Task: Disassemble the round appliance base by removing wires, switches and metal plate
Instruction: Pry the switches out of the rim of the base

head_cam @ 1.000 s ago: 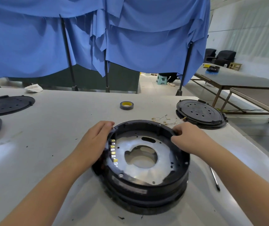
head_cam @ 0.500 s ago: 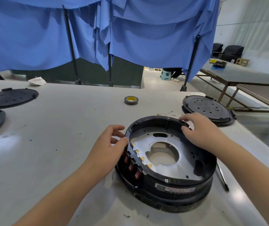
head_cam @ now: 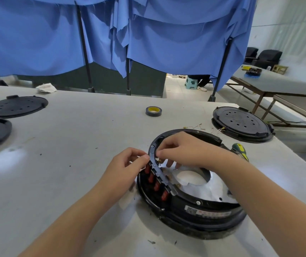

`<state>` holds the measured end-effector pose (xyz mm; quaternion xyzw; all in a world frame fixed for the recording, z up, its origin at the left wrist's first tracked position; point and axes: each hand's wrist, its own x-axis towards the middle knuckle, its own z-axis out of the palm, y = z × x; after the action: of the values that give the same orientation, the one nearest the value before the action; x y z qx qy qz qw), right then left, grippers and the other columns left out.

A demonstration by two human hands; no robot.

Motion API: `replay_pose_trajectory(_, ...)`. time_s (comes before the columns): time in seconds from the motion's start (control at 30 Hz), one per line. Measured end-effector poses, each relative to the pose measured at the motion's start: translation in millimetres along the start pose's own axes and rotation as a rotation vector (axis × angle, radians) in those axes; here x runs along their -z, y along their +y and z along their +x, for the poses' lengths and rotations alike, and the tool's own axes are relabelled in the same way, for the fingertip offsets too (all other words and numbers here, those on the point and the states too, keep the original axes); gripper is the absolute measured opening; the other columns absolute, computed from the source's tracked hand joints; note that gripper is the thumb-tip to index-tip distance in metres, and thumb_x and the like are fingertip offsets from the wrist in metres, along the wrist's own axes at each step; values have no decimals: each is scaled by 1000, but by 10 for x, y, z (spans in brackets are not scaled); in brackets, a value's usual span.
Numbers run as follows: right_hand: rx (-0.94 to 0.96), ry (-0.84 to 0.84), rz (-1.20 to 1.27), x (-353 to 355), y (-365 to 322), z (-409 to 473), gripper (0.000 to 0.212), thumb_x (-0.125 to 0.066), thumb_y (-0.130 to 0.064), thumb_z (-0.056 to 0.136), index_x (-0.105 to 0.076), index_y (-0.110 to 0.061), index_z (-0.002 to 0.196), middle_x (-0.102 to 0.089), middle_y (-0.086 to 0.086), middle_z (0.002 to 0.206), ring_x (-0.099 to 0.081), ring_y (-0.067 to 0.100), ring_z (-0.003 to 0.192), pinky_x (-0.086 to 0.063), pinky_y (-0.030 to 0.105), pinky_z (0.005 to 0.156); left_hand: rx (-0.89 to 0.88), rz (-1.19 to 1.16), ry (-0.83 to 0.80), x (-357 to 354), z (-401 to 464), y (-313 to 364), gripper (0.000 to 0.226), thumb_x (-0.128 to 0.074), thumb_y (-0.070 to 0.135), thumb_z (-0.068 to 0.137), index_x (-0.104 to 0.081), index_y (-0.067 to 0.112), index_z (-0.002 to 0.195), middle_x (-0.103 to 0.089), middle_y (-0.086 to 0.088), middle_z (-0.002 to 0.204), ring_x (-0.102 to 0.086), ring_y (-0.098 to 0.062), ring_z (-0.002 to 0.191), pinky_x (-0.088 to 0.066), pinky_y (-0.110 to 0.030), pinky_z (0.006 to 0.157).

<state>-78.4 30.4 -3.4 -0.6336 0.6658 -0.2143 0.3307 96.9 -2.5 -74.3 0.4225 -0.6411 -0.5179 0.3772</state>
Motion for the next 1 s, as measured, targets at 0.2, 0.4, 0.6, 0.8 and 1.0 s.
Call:
replay_pose_trajectory(0.2, -93, -70, 192, -76, 60, -28, 17, -60, -20, 92, -68, -17, 77, -65, -2, 68, -62, 6, 59, -50, 19, 54, 74, -85, -42, -27, 24, -15, 12, -63, 26, 91, -68, 17, 96, -68, -7, 89, -62, -14, 71, -50, -33, 62)
replay_pose_trajectory(0.4, -105, -39, 167, -65, 80, -36, 18, -65, -27, 90, -65, -15, 77, -64, -1, 71, -59, 7, 63, -49, 18, 58, 47, -93, -11, -64, -2, -18, 22, -62, 30, 89, -54, 11, 83, -56, -6, 72, -53, -22, 65, -44, -35, 58)
replay_pose_trajectory(0.6, -40, -30, 150, -107, 100, -23, 21, -61, -23, 92, -62, -18, 71, -59, -6, 63, -52, 9, 58, -47, 22, 58, -18, -40, -30, -85, -20, -29, 21, -61, 32, 90, -59, 13, 81, -56, 4, 66, -53, -16, 64, -43, -36, 64)
replay_pose_trajectory(0.8, -31, -35, 174, -135, 108, 3, 29, -61, -22, 92, -56, -18, 63, -52, -9, 52, -48, 7, 53, -42, 21, 56, 35, -60, -56, -85, -17, 9, 23, -62, 29, 91, -59, 7, 85, -56, -5, 74, -54, -20, 69, -44, -36, 68)
replay_pose_trajectory(1.0, -12, -63, 211, -135, 115, 10, 30, -59, -18, 93, -54, -17, 64, -51, -6, 56, -46, 9, 55, -40, 20, 56, 69, -61, -79, -88, -6, 32, 20, -62, 30, 90, -58, 12, 82, -56, -5, 75, -54, -20, 70, -44, -37, 69)
